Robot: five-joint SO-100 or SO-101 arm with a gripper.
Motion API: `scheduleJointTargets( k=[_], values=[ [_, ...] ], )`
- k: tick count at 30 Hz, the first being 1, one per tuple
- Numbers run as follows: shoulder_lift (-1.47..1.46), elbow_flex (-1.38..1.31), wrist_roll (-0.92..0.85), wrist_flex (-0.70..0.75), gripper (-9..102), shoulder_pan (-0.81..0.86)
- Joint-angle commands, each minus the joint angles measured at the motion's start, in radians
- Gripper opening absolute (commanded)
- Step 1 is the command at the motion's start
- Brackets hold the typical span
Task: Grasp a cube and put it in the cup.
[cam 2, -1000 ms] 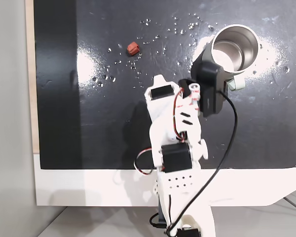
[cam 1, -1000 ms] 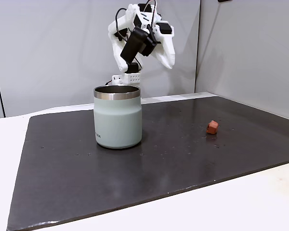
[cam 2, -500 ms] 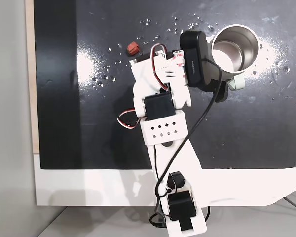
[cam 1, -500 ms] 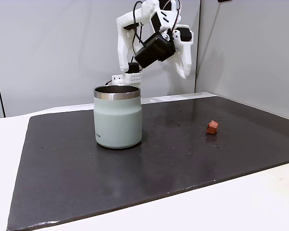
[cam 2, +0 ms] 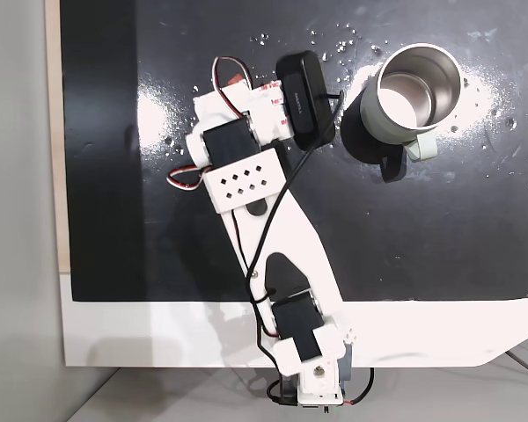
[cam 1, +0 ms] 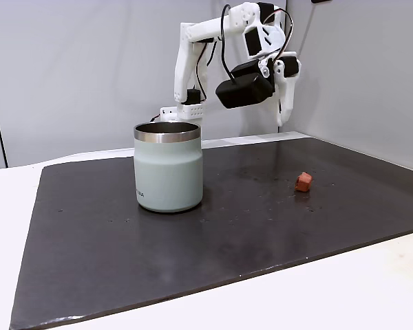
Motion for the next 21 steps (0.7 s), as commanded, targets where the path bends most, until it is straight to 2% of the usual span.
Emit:
scheduleJointTargets(
  k=[1,10,21],
  values=[
    [-0.048,-0.164,0.046,0.064,0,-0.018],
    [-0.242,-0.456,0.095,0.187,0,0.023],
    [-0.414,-0.65,0.123,0.213,0,0.072]
  ],
)
